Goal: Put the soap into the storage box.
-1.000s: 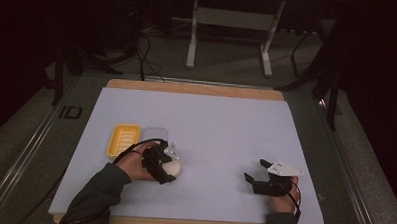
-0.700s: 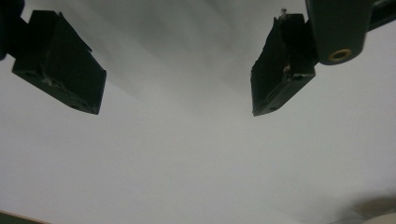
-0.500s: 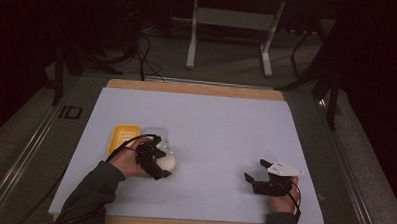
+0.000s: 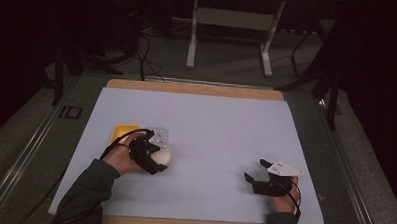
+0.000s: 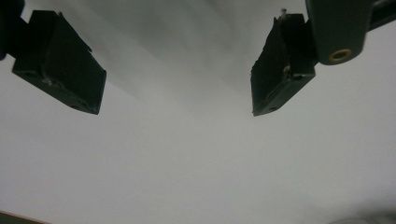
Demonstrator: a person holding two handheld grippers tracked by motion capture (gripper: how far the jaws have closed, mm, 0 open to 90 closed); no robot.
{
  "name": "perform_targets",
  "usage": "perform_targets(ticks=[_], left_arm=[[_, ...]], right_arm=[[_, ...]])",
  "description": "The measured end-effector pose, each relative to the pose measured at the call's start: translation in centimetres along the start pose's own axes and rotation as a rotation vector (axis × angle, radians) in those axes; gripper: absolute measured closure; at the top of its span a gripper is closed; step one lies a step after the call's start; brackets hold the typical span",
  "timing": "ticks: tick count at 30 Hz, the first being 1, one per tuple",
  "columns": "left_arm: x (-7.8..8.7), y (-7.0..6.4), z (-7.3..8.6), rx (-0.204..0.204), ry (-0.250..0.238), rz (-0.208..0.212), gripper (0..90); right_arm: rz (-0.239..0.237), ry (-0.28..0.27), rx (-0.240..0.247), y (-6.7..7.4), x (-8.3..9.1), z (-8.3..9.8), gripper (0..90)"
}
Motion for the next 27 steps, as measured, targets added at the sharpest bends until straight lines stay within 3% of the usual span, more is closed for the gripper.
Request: perform_targets(ticks=[10,24,27], left_arm=[[1.0,0.8,0.3,0.034,-0.011,-0.034,25.7],[1.7,2.0,0.9,0.121,-0.008,-0.079,25.8],[1.7,2.3,1.0,0.155,-0.005,-0.092,25.8]], right_arm=[[0.000,0.000,0.000,0.0,0.0,0.0,17.9],[0.000,0.000,0.000,0.0,0.0,0.0,17.9],[0.000,0.000,0.000,0.0,0.0,0.0,17.9]])
Point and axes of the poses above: each handheld gripper's, and its own axes: x roughly backward along the jaws, z roughly out of its underside, y roughly to its left, the point moved 5 cm from there along -x, roughly forward along the jaws, and after that the axes turned 1 degree about x, right-handed, at the moved point
